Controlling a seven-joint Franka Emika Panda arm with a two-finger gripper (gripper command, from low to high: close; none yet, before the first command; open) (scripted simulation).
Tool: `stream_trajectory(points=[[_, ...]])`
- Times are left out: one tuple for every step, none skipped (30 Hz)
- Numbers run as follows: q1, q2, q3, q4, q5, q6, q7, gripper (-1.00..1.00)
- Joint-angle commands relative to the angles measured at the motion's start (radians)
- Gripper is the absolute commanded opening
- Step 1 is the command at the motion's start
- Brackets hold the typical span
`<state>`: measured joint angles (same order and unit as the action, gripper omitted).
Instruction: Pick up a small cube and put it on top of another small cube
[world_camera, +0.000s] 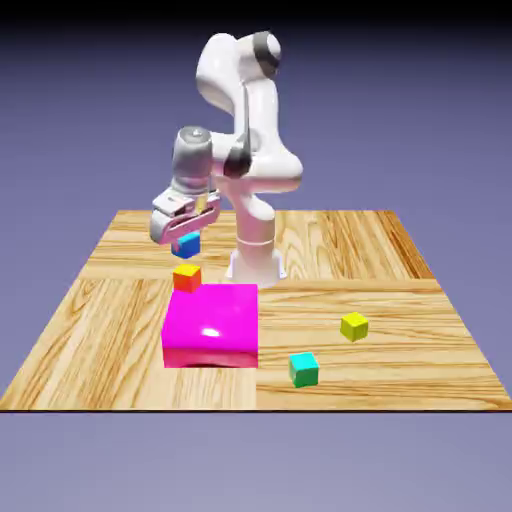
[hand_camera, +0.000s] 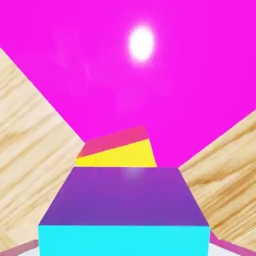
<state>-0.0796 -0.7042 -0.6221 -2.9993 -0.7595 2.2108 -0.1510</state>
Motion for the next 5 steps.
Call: stream_trajectory(points=[[-0.006, 0.032, -0.018, -0.013, -0.025, 0.044, 0.008, -1.00], [-0.008, 0.041, -0.024, -0.016, -0.031, 0.057, 0.010, -1.00], [-0.008, 0.041, -0.024, -0.016, -0.031, 0.057, 0.010, 1.00], [-0.008, 0.041, -0.024, -0.016, -0.031, 0.057, 0.010, 1.00], [-0.002, 0.009, -0.005, -0.004, -0.009, 0.014, 0.003, 1.00]])
